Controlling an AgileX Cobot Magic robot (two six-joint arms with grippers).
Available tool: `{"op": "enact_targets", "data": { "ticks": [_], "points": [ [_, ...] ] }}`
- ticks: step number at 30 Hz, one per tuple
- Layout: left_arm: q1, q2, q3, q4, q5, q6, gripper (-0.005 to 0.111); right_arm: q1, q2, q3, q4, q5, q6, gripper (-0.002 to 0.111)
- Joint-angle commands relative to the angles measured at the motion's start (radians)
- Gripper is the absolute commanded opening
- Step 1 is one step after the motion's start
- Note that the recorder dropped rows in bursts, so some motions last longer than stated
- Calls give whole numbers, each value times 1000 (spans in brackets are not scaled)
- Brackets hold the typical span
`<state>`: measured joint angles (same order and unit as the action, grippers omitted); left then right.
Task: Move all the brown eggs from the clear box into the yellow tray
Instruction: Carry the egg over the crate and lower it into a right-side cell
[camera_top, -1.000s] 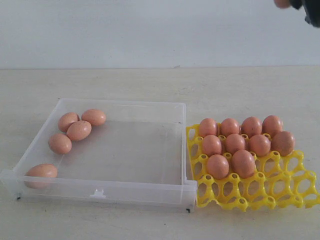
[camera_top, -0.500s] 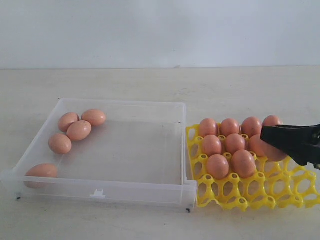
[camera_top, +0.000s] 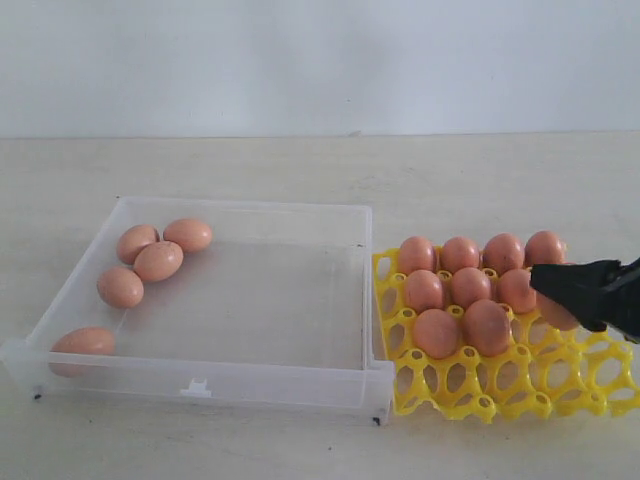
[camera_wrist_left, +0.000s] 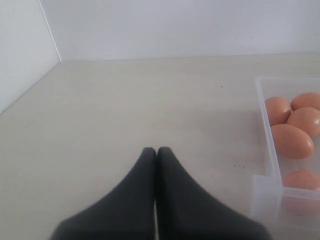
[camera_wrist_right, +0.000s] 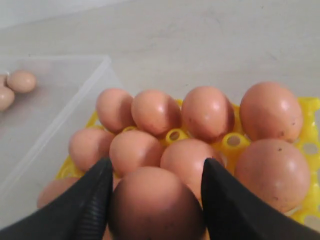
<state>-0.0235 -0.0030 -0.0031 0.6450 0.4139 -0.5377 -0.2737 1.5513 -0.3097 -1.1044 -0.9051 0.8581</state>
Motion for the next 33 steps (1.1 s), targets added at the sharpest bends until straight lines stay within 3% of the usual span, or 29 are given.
{"op": "enact_targets", "data": {
  "ticks": [1,7,9,21,24,30,32,33],
  "points": [
    [-8,3,3,11,20,-3,8,28,44,-8,-3,22,-47,0],
    [-8,3,3,18,20,-9,54,28,76,-8,46,-10,-62,0],
    [-8,3,3,18,20,-9,63,28,82,-8,46,-17,-68,0],
    [-8,3,3,20,20,-9,65,28,146,-19,51,-88,-162,0],
    [-8,3,3,20,5,-9,56,28,146,-19,53,-88,-174,6],
    [-8,3,3,20,-2,-9,11,28,146,-19,53,-132,-176,49],
    [-8,3,3,20,-2,-9,-3,28,146,-19,53,-138,-176,58],
    [-8,3,3,22,-2,-5,-4,28,146,-19,55,-143,-176,61]
  ]
}}
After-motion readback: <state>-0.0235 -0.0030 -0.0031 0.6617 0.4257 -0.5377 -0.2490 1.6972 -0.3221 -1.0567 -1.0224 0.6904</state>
